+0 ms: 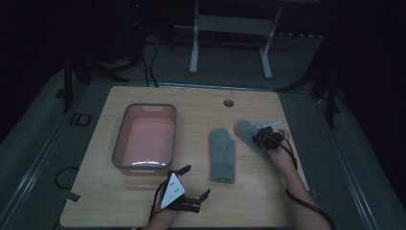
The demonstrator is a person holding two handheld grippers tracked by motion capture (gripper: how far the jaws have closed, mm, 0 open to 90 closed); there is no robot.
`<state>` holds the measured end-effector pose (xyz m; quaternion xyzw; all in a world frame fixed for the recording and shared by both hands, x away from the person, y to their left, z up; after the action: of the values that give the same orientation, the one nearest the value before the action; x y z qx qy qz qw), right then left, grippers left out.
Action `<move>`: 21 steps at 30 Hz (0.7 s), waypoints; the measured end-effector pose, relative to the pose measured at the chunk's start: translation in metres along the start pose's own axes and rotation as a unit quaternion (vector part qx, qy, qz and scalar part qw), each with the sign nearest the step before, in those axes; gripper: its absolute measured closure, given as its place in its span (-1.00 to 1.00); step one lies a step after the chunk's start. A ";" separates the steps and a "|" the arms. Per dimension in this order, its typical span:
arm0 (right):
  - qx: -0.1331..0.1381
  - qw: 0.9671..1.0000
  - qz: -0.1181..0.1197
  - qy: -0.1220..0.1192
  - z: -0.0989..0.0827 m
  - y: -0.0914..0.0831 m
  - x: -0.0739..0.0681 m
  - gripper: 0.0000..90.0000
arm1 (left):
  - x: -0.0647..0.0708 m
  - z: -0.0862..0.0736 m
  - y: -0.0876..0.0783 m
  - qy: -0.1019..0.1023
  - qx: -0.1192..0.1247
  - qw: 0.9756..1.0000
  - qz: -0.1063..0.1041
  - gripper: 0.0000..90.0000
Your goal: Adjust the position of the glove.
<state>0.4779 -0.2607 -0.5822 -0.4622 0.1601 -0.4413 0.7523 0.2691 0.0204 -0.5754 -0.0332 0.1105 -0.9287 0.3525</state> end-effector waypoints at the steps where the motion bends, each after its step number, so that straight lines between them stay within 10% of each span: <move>1: 0.000 1.000 0.003 0.014 0.001 -0.002 0.000 0.85 | 0.000 0.000 0.000 0.000 0.000 1.000 0.000 -0.99; 16: 0.027 0.992 -0.031 0.123 0.020 -0.072 -0.023 0.87 | 0.000 0.000 0.000 0.000 0.000 1.000 0.001 -0.99; 21: 0.053 0.986 -0.008 0.156 0.028 -0.099 -0.049 0.88 | 0.000 0.000 0.000 0.002 -0.001 1.000 0.001 -0.99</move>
<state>0.4176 -0.2236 -0.4933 -0.3487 0.2485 -0.5216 0.7379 0.2689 0.0202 -0.5754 -0.0315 0.1120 -0.9282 0.3534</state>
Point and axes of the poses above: each handheld gripper's, and its own axes: y roughly forward along the jaws, z roughly out of its top, x roughly to its right, the point moved 6 cm from there along y, roughly forward along the jaws, and after that the axes turned 7 degrees about -x, right-handed, at the moved point
